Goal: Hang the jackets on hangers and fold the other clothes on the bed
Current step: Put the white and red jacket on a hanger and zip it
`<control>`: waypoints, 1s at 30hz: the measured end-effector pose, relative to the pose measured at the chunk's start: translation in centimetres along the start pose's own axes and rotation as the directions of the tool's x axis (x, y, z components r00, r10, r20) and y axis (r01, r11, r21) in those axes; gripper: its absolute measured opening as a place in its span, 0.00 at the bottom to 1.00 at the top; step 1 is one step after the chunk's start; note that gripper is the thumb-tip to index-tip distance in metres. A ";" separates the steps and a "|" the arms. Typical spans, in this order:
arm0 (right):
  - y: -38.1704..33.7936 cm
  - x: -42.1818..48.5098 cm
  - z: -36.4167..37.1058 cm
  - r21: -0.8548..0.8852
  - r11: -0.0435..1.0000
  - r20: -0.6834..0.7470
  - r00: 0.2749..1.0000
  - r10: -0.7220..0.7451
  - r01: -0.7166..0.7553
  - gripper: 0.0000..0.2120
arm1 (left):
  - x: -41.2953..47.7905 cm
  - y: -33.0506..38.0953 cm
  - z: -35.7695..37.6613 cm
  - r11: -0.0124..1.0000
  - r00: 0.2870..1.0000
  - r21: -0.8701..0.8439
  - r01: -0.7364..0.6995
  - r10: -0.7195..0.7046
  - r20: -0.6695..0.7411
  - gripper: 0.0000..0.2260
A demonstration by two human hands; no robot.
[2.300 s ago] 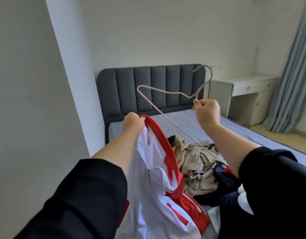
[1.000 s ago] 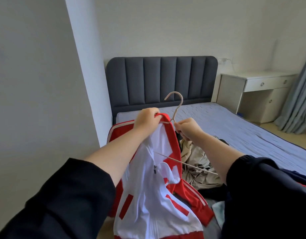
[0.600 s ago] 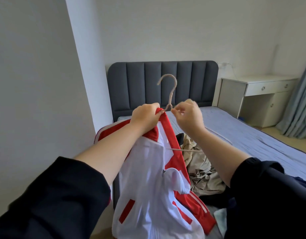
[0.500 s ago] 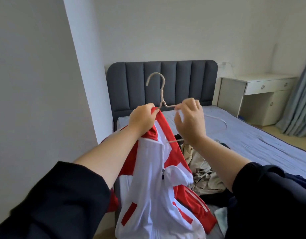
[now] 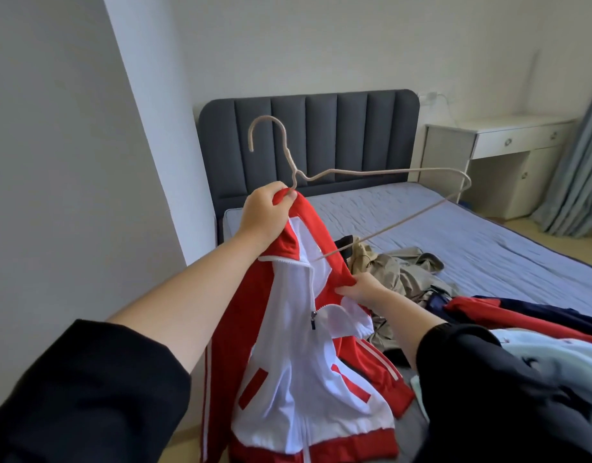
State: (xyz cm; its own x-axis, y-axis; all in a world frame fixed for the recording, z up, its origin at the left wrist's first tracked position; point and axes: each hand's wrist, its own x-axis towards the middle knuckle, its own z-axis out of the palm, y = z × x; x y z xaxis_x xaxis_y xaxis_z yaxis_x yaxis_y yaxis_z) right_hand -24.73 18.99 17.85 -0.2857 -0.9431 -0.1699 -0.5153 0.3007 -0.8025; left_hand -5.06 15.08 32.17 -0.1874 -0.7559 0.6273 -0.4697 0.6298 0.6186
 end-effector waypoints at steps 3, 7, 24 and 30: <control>0.6 0.3 -1.3 0.187 0.980 -0.151 0.983 0.102 -0.073 0.10 | -0.3 -2.7 -1.4 0.987 1.000 0.159 -0.014 0.014 0.003 0.09; 0.0 0.4 -6.1 0.374 0.921 -0.153 0.971 0.182 -0.114 0.05 | -1.8 -7.5 -3.1 0.892 0.994 0.447 -0.073 0.028 0.107 0.10; -1.6 1.1 -9.3 0.139 0.970 -0.324 0.917 0.234 -0.198 0.11 | -4.0 -8.5 -3.3 0.546 0.806 0.593 -0.592 0.418 0.420 0.08; -7.9 -1.1 -6.7 0.539 0.839 -0.255 0.936 0.240 -0.068 0.06 | -3.1 -6.9 -0.5 0.642 0.899 0.634 -0.431 0.244 0.364 0.06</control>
State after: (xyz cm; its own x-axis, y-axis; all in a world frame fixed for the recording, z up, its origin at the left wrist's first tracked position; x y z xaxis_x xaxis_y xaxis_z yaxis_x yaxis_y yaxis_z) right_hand -25.75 18.60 28.27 -0.5977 -0.7748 -0.2060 0.0229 0.2404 -0.9704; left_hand -0.84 13.19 26.17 -0.5969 -0.5906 0.5430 -0.7679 0.6167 -0.1733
